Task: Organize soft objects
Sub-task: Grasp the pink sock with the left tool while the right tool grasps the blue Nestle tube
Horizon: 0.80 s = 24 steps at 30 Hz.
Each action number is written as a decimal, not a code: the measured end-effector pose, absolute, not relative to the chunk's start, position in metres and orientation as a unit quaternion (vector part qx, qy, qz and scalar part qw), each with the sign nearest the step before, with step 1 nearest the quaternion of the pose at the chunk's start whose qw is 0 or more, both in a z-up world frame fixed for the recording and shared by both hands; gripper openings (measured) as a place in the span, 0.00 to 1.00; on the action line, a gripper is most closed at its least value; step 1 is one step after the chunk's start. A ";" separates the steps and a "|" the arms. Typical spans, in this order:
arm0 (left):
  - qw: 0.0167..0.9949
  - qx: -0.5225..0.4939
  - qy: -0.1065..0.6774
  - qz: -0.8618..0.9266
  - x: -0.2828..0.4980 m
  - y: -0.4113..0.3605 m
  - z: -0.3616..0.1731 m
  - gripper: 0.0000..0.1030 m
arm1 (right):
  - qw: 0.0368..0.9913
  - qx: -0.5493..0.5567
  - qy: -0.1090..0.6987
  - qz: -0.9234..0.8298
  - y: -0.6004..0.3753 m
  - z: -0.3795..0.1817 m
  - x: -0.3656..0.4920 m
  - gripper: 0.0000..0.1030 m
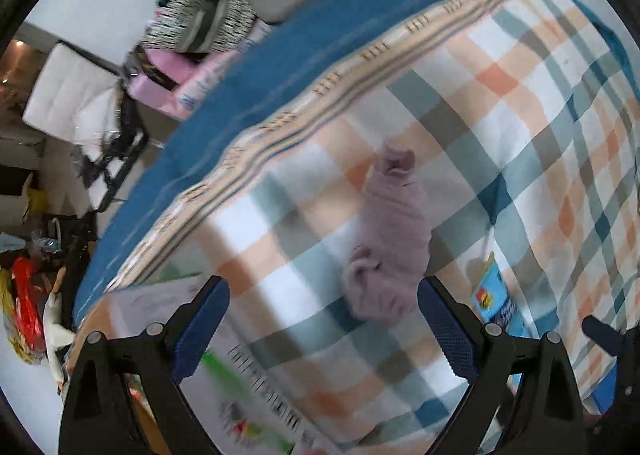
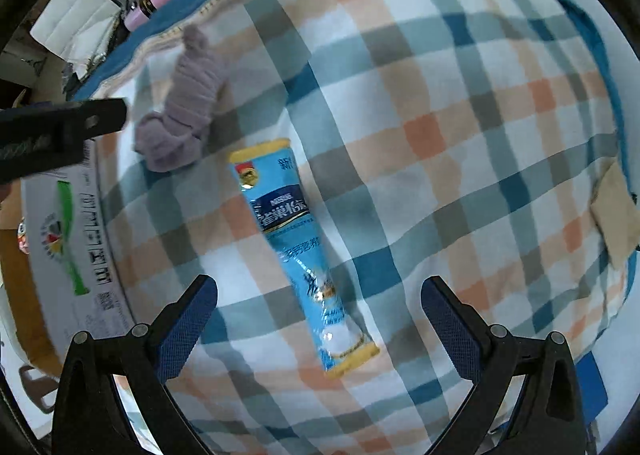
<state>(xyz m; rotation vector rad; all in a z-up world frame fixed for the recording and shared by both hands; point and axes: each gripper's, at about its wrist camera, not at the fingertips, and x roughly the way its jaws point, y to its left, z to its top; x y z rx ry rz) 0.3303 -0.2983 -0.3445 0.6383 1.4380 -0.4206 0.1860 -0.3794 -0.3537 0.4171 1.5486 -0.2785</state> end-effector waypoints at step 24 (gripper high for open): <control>0.638 0.275 0.683 -0.225 0.327 -0.337 -0.400 0.31 | 0.649 0.153 0.733 -0.137 -0.388 -0.426 0.208 0.56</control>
